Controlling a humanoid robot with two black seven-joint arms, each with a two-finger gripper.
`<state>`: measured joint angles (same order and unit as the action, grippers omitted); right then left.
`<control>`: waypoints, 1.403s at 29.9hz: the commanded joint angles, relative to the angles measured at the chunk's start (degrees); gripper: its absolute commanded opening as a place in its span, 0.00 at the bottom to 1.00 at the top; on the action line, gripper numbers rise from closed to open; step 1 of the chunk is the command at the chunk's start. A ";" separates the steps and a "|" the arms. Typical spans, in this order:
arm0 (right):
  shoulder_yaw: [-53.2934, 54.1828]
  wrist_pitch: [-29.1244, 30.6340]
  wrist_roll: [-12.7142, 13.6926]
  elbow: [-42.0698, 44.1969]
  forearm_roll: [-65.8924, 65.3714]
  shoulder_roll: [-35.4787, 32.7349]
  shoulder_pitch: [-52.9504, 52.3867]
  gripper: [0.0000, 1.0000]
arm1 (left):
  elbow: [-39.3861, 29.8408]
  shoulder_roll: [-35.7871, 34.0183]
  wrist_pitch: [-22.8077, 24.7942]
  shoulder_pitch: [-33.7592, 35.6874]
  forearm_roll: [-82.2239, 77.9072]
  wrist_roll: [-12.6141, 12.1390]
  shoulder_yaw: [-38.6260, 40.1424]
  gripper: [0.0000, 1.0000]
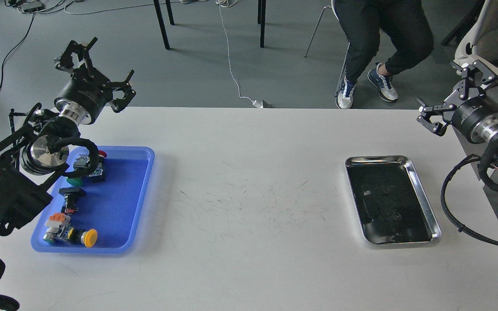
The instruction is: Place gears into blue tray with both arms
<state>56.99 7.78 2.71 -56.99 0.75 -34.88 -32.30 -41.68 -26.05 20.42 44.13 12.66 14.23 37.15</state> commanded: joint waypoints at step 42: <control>1.28 2.77 -0.34 -0.49 0.22 1.22 0.04 0.99 | 5.11 1.53 0.58 0.43 -6.51 0.80 0.29 0.99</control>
<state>58.24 10.32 2.43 -57.64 0.96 -33.54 -32.23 -36.59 -24.63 20.66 44.90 6.29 14.98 37.48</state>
